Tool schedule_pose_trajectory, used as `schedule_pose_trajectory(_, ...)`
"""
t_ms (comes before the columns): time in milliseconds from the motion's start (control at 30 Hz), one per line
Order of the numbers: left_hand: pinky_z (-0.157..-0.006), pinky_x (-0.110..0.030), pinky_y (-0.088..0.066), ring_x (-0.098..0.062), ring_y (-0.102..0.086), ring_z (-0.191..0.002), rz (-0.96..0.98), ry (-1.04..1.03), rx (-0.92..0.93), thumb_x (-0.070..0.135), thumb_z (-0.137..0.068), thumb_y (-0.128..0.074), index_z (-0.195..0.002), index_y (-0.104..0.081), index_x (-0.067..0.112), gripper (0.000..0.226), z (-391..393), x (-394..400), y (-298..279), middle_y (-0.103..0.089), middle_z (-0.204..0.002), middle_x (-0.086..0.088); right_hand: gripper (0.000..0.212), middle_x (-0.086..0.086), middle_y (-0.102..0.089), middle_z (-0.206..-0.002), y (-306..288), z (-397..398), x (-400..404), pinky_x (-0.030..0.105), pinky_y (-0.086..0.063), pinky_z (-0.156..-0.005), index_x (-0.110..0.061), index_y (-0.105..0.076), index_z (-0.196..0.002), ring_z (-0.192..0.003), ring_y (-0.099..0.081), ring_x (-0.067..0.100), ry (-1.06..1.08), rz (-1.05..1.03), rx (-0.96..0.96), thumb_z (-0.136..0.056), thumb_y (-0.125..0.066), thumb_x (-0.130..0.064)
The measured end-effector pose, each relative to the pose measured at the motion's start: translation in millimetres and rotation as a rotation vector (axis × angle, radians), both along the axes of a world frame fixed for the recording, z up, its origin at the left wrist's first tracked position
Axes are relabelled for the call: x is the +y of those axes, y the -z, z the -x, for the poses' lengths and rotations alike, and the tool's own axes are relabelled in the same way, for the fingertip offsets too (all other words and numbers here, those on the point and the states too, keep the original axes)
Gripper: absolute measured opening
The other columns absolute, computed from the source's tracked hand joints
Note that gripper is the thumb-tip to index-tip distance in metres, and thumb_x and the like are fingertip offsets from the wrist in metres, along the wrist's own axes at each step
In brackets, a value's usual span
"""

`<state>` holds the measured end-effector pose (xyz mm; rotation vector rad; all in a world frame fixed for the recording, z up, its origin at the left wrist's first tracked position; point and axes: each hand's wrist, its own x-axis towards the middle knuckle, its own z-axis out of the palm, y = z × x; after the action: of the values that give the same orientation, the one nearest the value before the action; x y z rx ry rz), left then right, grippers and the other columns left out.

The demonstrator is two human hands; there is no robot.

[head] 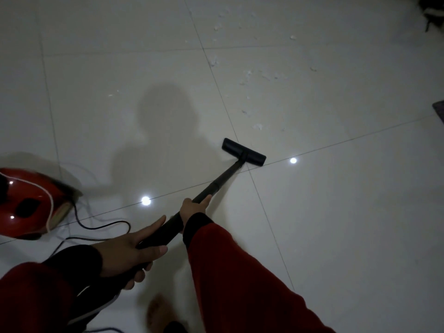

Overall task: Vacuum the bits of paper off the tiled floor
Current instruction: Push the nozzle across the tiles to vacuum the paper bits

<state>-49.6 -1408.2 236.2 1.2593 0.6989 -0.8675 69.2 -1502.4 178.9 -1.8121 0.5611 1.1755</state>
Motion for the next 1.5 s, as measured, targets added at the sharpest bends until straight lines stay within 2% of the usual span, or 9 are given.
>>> schedule_pose_trajectory(267, -0.043, -0.022, -0.043, -0.009, -0.048, -0.043, 0.058, -0.082, -0.007, 0.022, -0.091, -0.057, -0.139, -0.016, 0.057, 0.072, -79, -42, 22, -0.047, -0.075, -0.011, 0.063, 0.013, -0.017, -0.159, 32, -87, -32, 0.034, -0.029, -0.116, -0.020, 0.008, -0.151, -0.142, -0.031, 0.030, -0.105, 0.118, -0.029, -0.101, -0.031, -0.017)
schedule_pose_trajectory(433, -0.043, -0.023, -0.041, -0.010, -0.045, -0.043, 0.089, -0.207, 0.027, 0.023, -0.088, -0.059, -0.139, -0.017, 0.056, 0.074, -118, -43, 22, -0.045, -0.077, -0.012, 0.078, 0.021, -0.050, -0.134, 35, -137, -17, 0.046, -0.046, -0.102, -0.037, 0.023, -0.147, -0.101, -0.055, 0.033, -0.096, 0.114, 0.068, -0.099, -0.036, -0.020)
schedule_pose_trajectory(567, -0.043, -0.024, -0.042, -0.012, -0.046, -0.044, 0.145, -0.338, 0.013, 0.059, -0.029, -0.086, -0.128, -0.023, 0.065, 0.118, -141, -32, 19, -0.046, -0.077, -0.012, 0.081, 0.020, -0.056, -0.123, 40, -166, 4, 0.049, -0.048, -0.100, -0.043, 0.023, -0.145, -0.106, -0.060, 0.034, -0.142, 0.100, 0.083, -0.097, -0.038, -0.023)
schedule_pose_trajectory(667, -0.044, -0.025, -0.042, -0.012, -0.046, -0.045, 0.136, -0.400, -0.003, 0.064, -0.016, -0.084, -0.126, -0.023, 0.067, 0.126, -158, -25, 21, -0.046, -0.078, -0.012, 0.081, 0.011, -0.052, -0.097, 45, -188, 18, 0.049, -0.049, -0.098, -0.045, 0.023, -0.145, -0.099, -0.060, 0.031, -0.174, 0.070, 0.098, -0.096, -0.038, -0.023)
schedule_pose_trajectory(767, -0.042, -0.024, -0.041, -0.012, -0.044, -0.043, 0.094, -0.436, -0.005, 0.050, -0.047, -0.086, -0.129, -0.025, 0.065, 0.102, -178, -23, 22, -0.045, -0.077, -0.012, 0.082, 0.007, -0.048, -0.078, 51, -209, 31, 0.050, -0.051, -0.096, -0.046, 0.023, -0.144, -0.103, -0.063, 0.034, -0.198, 0.047, 0.101, -0.095, -0.038, -0.023)
schedule_pose_trajectory(867, -0.041, -0.023, -0.040, -0.011, -0.043, -0.042, 0.055, -0.461, -0.003, 0.021, -0.088, -0.059, -0.137, -0.022, 0.059, 0.072, -198, -15, 26, -0.043, -0.077, -0.012, 0.082, 0.007, -0.049, -0.083, 60, -226, 47, 0.050, -0.051, -0.095, -0.047, 0.023, -0.143, -0.100, -0.064, 0.034, -0.229, 0.036, 0.091, -0.094, -0.038, -0.024)
schedule_pose_trajectory(1133, -0.041, -0.022, -0.041, -0.010, -0.045, -0.040, 0.036, -0.463, -0.038, 0.019, -0.091, -0.056, -0.138, -0.019, 0.057, 0.071, -250, 40, 44, -0.044, -0.076, -0.012, 0.082, 0.008, -0.050, -0.079, 83, -280, 107, 0.049, -0.054, -0.092, -0.050, 0.023, -0.142, -0.099, -0.067, 0.036, -0.246, 0.022, 0.056, -0.093, -0.039, -0.024)
schedule_pose_trajectory(1333, -0.042, -0.024, -0.044, -0.012, -0.049, -0.043, 0.053, -0.475, -0.061, 0.046, -0.057, -0.081, -0.137, -0.018, 0.058, 0.102, -301, 120, 56, -0.049, -0.074, -0.012, 0.083, 0.018, -0.061, -0.121, 96, -336, 189, 0.050, -0.050, -0.096, -0.050, 0.028, -0.140, -0.103, -0.065, 0.036, -0.335, 0.033, 0.022, -0.093, -0.038, -0.031)
schedule_pose_trajectory(1500, -0.043, -0.024, -0.044, -0.011, -0.047, -0.043, 0.042, -0.496, -0.052, 0.022, -0.090, -0.056, -0.139, -0.017, 0.057, 0.072, -340, 187, 57, -0.047, -0.076, -0.010, 0.082, 0.017, -0.059, -0.124, 88, -375, 257, 0.051, -0.050, -0.097, -0.049, 0.027, -0.140, -0.104, -0.064, 0.035, -0.367, 0.036, 0.018, -0.094, -0.039, -0.033)
